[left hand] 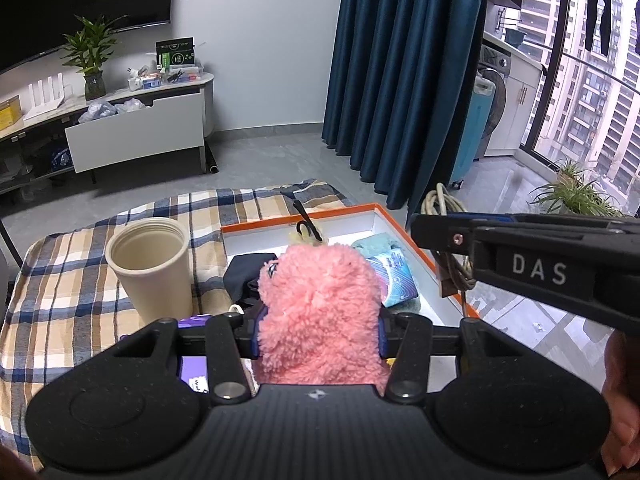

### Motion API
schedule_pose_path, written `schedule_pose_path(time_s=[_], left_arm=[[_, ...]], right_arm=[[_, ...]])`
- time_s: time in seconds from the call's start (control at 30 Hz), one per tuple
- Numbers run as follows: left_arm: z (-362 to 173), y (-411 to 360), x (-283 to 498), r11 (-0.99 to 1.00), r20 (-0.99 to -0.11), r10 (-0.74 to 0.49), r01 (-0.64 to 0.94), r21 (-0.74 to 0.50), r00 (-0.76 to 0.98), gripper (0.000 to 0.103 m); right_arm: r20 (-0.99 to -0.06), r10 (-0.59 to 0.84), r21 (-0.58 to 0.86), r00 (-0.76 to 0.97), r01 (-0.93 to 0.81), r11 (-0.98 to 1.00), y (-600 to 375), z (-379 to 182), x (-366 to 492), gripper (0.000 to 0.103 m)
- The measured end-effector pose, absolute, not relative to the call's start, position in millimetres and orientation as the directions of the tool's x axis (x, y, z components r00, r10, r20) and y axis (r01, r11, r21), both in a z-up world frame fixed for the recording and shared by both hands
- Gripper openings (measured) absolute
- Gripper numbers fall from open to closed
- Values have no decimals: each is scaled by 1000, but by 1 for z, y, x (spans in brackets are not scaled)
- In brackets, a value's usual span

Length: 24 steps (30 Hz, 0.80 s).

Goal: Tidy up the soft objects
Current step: 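Carry the pink hat and white cable over the white box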

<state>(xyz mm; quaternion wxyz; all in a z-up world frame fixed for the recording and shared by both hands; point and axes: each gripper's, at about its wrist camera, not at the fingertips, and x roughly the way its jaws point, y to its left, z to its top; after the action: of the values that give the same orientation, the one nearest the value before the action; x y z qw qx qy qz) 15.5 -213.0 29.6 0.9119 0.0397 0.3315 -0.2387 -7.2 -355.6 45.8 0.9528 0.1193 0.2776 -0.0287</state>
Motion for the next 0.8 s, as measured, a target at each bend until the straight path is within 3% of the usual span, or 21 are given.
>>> schedule_pose_path(time_s=[0.8], left_arm=[[17, -223, 40, 874, -650, -428, 470, -122, 628, 49]], right_arm=[[-587, 14, 201, 809, 129, 971, -371, 25, 33, 18]])
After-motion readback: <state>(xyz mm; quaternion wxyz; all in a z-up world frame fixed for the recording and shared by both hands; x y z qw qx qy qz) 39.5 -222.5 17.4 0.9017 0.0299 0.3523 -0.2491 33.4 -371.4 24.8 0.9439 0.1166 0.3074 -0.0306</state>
